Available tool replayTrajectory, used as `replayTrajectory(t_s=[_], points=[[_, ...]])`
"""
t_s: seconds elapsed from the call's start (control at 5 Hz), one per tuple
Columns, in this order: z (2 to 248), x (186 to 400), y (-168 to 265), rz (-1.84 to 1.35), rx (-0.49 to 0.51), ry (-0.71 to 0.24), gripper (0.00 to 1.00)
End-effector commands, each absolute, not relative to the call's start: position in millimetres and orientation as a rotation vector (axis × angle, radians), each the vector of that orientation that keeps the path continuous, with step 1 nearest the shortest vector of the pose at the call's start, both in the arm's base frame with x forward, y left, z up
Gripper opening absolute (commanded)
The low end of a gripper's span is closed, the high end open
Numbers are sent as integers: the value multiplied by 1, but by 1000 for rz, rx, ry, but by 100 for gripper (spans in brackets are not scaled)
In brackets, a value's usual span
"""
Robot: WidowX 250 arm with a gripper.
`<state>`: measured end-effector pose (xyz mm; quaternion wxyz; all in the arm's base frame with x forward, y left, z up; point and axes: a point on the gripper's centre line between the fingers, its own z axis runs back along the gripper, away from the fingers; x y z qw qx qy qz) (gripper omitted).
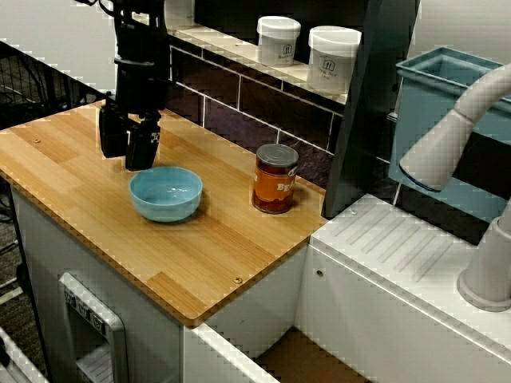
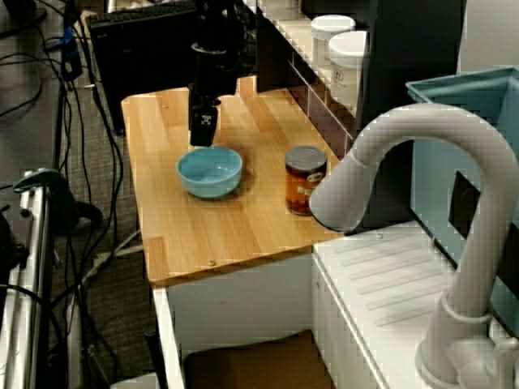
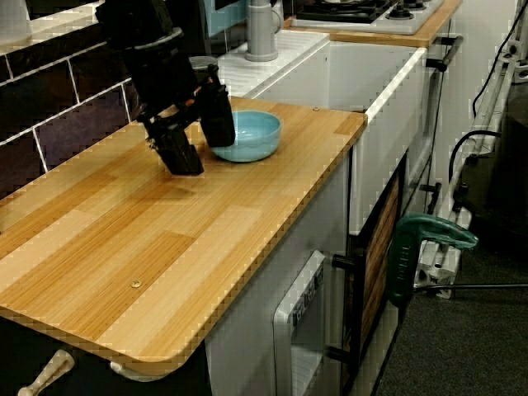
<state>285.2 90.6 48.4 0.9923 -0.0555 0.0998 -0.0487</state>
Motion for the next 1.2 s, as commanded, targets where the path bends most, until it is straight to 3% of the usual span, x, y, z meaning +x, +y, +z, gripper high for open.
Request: replayTrajectory(t_s=[0.0, 0.4, 1.0], points=[[68, 279, 84, -60, -101, 98, 100], [67, 271, 62, -56, -101, 82, 100], [52, 279, 37, -29, -94, 69, 100]])
